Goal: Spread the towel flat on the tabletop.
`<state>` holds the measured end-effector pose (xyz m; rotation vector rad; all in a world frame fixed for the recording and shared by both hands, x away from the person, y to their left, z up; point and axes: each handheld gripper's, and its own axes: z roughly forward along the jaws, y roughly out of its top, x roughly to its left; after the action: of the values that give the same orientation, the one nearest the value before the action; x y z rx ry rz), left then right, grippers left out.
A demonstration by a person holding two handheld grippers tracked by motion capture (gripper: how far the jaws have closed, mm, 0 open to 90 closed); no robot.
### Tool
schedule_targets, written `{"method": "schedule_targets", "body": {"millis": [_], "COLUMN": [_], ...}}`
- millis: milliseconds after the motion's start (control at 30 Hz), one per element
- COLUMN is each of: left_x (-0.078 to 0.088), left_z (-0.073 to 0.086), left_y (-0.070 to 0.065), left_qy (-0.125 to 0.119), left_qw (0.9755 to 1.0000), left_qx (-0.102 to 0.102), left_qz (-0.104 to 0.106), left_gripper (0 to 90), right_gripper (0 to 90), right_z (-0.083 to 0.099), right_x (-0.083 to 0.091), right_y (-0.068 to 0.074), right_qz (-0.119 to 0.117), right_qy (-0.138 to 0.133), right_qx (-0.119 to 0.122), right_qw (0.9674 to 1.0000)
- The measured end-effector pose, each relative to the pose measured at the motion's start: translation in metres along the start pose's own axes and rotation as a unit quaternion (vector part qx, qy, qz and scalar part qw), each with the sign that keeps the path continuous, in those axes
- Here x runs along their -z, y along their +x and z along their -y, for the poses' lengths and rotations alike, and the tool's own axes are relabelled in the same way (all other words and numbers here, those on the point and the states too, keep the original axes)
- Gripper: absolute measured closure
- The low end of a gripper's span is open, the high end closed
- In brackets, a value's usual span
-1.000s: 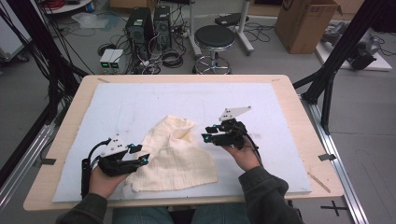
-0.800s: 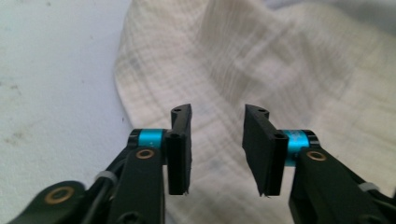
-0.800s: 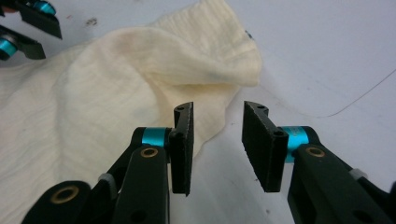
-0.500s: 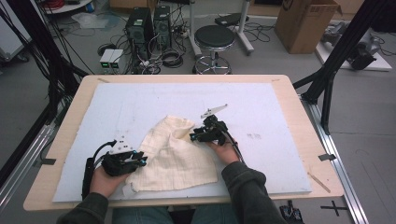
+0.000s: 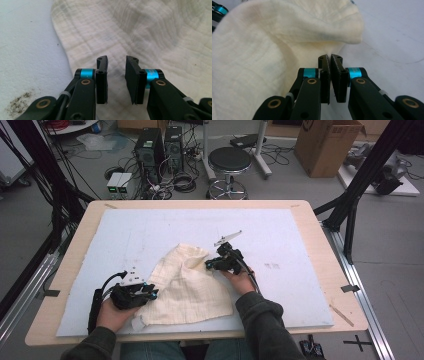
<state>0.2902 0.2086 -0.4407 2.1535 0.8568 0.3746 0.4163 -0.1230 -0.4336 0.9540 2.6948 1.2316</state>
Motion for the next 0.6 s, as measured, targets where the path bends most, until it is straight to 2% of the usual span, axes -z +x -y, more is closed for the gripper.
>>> {"method": "schedule_targets", "body": {"millis": [133,267,400,467,600], "left_x": [0.000,0.000,-0.001,-0.001,-0.001], "left_z": [0.000,0.000,0.001,0.001,0.001], "left_y": [0.000,0.000,0.000,0.000,-0.001], "left_qy": [-0.002,-0.003,-0.008,-0.008,-0.009], "left_qw": [1.0000,1.0000,1.0000,1.0000,0.9999], "left_qx": [0.000,0.000,0.006,0.005,0.005], "left_qz": [-0.002,-0.002,0.000,0.000,0.003], "left_gripper": [71.2,70.7,69.9,69.4,68.0], "right_gripper": [85.8,85.8,85.8,85.8,85.8], "right_z": [0.000,0.003,0.007,0.010,0.017], "right_x": [0.020,0.041,0.060,0.064,0.063], "right_y": [-0.002,-0.006,-0.010,-0.014,-0.023], "right_qz": [0.015,0.042,0.065,0.075,0.090], "right_qy": [-0.015,-0.025,-0.031,-0.032,-0.015], "right_qx": [0.003,0.010,0.003,-0.002,-0.019], "right_qw": [0.9998,0.9988,0.9974,0.9967,0.9957]}}
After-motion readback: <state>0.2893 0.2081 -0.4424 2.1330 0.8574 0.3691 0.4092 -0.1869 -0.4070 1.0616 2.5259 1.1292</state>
